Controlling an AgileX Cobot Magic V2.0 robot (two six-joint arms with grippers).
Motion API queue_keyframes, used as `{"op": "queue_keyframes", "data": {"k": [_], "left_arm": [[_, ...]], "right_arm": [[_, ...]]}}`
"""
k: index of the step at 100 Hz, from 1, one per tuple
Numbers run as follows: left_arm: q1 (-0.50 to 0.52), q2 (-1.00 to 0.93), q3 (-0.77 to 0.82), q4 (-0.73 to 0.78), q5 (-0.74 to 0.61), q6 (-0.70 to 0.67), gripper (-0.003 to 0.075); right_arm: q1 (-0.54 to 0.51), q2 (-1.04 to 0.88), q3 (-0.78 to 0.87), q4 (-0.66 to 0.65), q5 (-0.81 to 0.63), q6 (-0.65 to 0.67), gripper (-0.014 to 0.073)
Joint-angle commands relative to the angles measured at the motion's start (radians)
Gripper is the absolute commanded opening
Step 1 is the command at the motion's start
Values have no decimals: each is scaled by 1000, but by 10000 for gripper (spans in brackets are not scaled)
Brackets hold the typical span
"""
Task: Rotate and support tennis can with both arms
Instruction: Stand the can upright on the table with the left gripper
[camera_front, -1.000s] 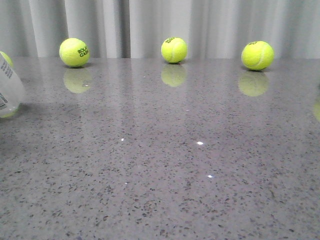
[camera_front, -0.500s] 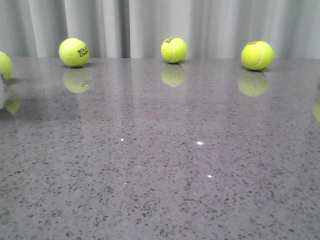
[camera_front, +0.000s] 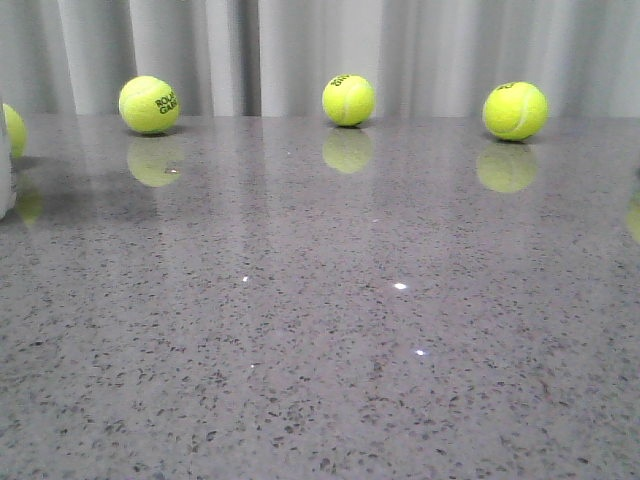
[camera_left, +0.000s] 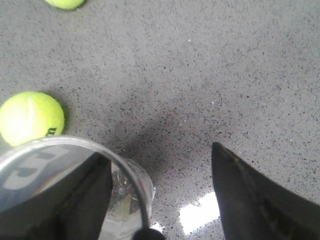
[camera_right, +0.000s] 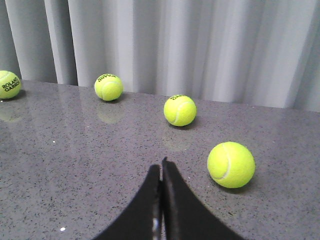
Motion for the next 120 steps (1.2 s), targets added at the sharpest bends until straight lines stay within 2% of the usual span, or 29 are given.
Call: {"op": "queue_keyframes", "data": {"k": [1,38,60,85,120], "left_arm": [[1,-54,-37,2,16,-4,421],[2,-181,-37,39,-6,-34,420],[2,-308,45,44,-103,-63,420],[2,-551,327,44,-312,-108,420],[2,-950,847,18,-721,-168,420]], "right_arm": [[-5,3,-27,7,-67,-1,-68],[-5,3,-27,7,-67,-1,-68],[-5,3,-27,7,-67,-1,-68],[-5,3,-27,7,-67,-1,-68],[-5,3,-27,7,-67,-1,-68]]}}
